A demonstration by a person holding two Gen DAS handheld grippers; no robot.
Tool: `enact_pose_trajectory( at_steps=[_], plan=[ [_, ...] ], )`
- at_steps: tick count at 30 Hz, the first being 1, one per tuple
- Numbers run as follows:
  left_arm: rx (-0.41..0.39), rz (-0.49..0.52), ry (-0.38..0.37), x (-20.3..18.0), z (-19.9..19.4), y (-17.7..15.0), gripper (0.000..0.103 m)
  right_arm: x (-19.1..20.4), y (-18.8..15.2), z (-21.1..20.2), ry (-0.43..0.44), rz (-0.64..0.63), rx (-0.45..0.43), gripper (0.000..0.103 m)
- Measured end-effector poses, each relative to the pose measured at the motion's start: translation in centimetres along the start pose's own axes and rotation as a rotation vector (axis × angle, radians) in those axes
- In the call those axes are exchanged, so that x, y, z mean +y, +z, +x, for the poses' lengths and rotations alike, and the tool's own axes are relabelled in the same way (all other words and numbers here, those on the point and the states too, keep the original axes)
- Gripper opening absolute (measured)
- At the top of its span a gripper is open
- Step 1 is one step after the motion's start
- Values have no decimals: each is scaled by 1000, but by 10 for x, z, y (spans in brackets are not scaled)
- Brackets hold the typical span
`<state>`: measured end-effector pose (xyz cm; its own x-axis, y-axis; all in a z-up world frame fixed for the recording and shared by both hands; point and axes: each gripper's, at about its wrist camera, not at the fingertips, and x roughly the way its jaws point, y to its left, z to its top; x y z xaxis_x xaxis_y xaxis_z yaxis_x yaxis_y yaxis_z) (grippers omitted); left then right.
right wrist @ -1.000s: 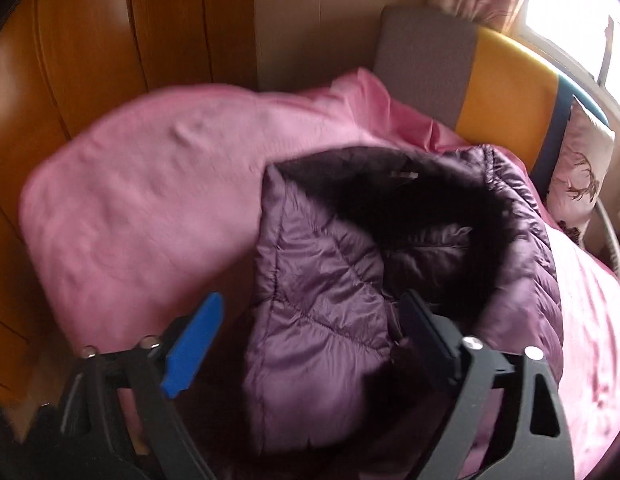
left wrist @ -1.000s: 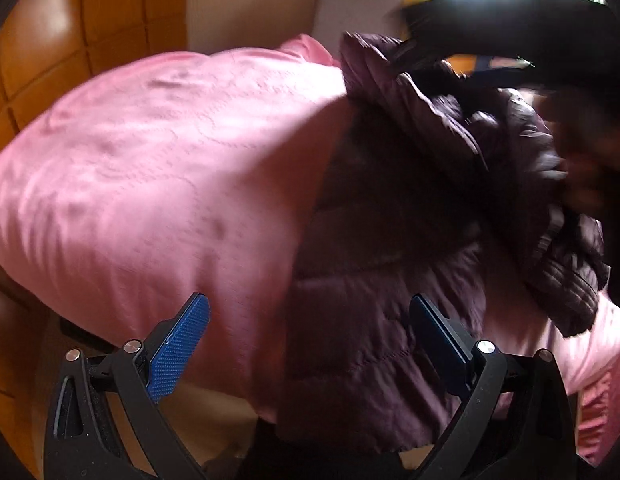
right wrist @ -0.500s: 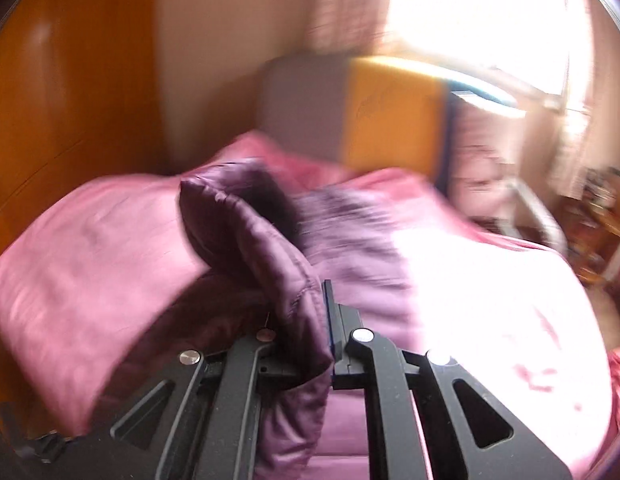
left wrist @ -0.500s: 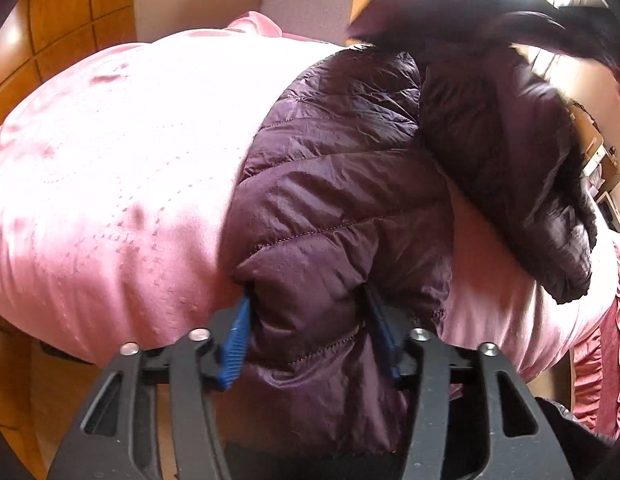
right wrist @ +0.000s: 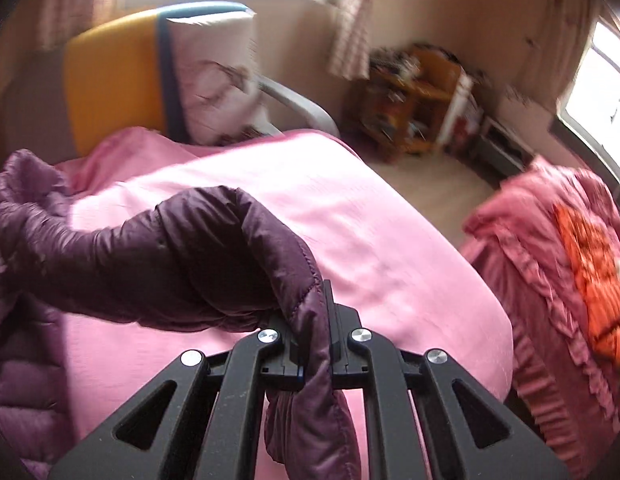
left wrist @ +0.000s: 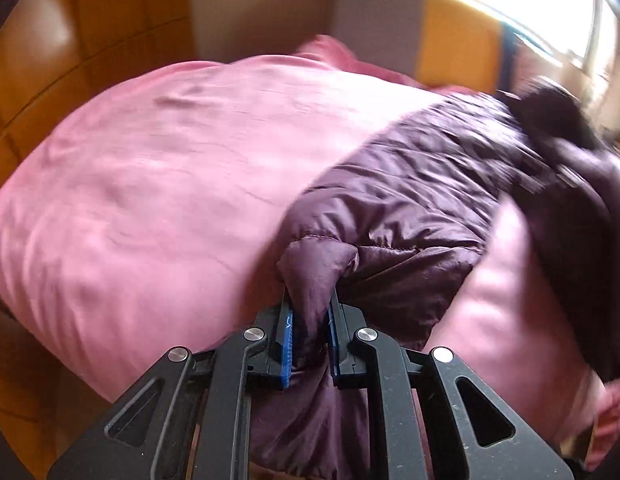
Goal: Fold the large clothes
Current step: 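Lift and shake the jacket with both tools, then lay it flat on the bed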
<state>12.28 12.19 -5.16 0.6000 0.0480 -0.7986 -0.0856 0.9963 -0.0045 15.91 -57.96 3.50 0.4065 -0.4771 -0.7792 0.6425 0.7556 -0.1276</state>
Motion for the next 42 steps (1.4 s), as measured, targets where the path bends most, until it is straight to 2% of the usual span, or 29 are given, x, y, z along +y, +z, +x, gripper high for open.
enact_pose_trajectory(
  at_steps=[2,5,7,8,9,10,11,12,14,16,18,20,21,22,23,24,26,29,31,32,33,34,35,36,39,42],
  plan=[
    [1,-24,55,13,12,15,13,-22,-3,18,-50,28,50,6],
    [-7,-71,89,27,24,38,14,-46,-15,38,-140,28,106,9],
    [-28,-77,100,27,17,43,22,-56,-21,49,-179,26,146,13],
    [-44,-80,101,28,13,46,40,-64,-24,53,-181,35,155,20],
    [-80,-85,91,26,3,47,66,-69,-25,49,-178,43,155,29],
    [-128,-92,79,25,-7,49,77,-71,-27,46,-173,42,146,35],
    [-171,-99,64,25,-15,48,85,-68,-31,40,-171,36,140,49],
    [-206,-98,26,22,-25,46,85,-67,-32,30,-154,26,126,57],
    [-221,-91,-92,13,-36,44,85,-57,-34,14,-91,8,103,63],
    [-212,-65,-222,-1,-40,40,85,-39,-35,-15,35,-17,84,69],
    [-182,-19,-359,-23,-38,39,85,-16,-34,-45,215,-12,90,81],
    [-141,13,-507,-49,-32,36,86,10,-34,-76,449,-7,112,83],
    [-122,22,-560,-61,-27,37,88,21,-34,-90,576,1,129,87],
    [-103,35,-620,-74,-22,38,90,37,-35,-102,727,13,171,91],
    [-96,45,-658,-88,-19,37,91,51,-35,-109,826,10,218,94],
    [-91,55,-688,-104,-14,37,91,67,-38,-117,905,3,259,94],
    [-53,64,-747,-125,1,41,91,94,-45,-130,985,-37,309,94],
    [-7,38,-802,-147,20,44,91,128,-65,-143,1034,-97,390,93],
    [21,31,-823,-155,27,44,89,140,-76,-152,1041,-136,403,82],
    [45,29,-846,-158,31,43,72,145,-82,-156,1035,-164,399,65],
    [88,34,-885,-163,35,44,50,150,-85,-161,1018,-198,383,45],
    [110,33,-916,-164,38,45,41,153,-89,-166,995,-233,358,37],
    [123,30,-935,-166,38,44,25,154,-90,-170,975,-253,333,25],
    [129,35,-948,-165,34,45,14,152,-91,-172,962,-271,316,16],
    [118,46,-963,-158,17,56,7,141,-90,-183,935,-298,246,11],
    [71,33,-988,-137,-13,77,5,112,-88,-192,951,-289,167,9]
  ],
)
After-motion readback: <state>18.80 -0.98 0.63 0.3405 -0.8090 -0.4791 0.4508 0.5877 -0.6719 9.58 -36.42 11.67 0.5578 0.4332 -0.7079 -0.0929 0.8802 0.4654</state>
